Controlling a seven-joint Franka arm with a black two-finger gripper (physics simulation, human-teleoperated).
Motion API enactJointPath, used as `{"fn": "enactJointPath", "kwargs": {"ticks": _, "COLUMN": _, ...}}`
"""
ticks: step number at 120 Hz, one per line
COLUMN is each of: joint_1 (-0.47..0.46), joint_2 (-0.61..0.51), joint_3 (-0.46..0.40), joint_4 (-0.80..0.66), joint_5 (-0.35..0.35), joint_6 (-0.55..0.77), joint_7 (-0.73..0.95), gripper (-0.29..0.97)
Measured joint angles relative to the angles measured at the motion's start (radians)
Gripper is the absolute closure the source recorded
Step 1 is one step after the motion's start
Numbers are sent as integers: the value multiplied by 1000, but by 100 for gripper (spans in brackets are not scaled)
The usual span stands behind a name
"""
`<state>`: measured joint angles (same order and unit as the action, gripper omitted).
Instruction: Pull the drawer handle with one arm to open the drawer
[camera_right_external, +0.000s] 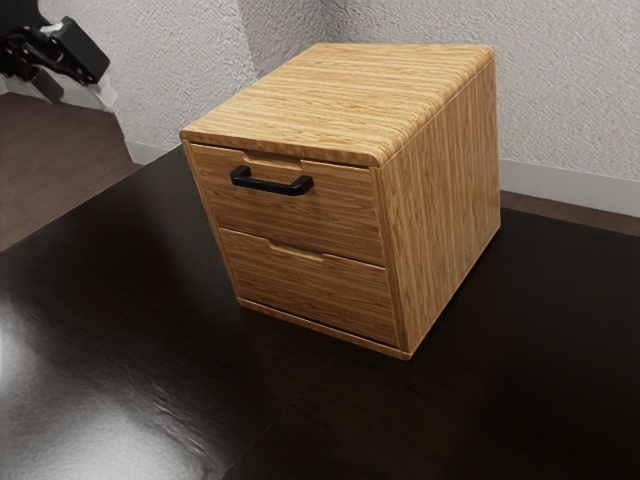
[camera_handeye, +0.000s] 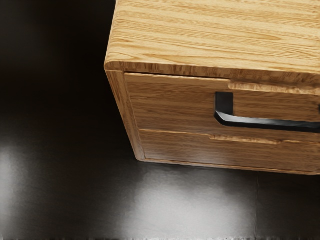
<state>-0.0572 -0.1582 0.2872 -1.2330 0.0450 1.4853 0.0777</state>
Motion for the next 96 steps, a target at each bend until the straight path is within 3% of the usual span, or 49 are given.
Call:
{"fn": "enactJointPath", "kwargs": {"ticks": 42, "joint_1": 10, "joint_2": 59, "joint_3": 2, "joint_4": -39, "joint_5": -6, "joint_6": -113, "joint_7": -13, "gripper": 2}}
{"fn": "enactJointPath", "kwargs": {"ticks": 96, "joint_1": -38, "joint_2": 56, "joint_3": -67, "joint_4": -73, "joint_5": 1, "joint_6": -160, "joint_7": 691, "gripper": 2}}
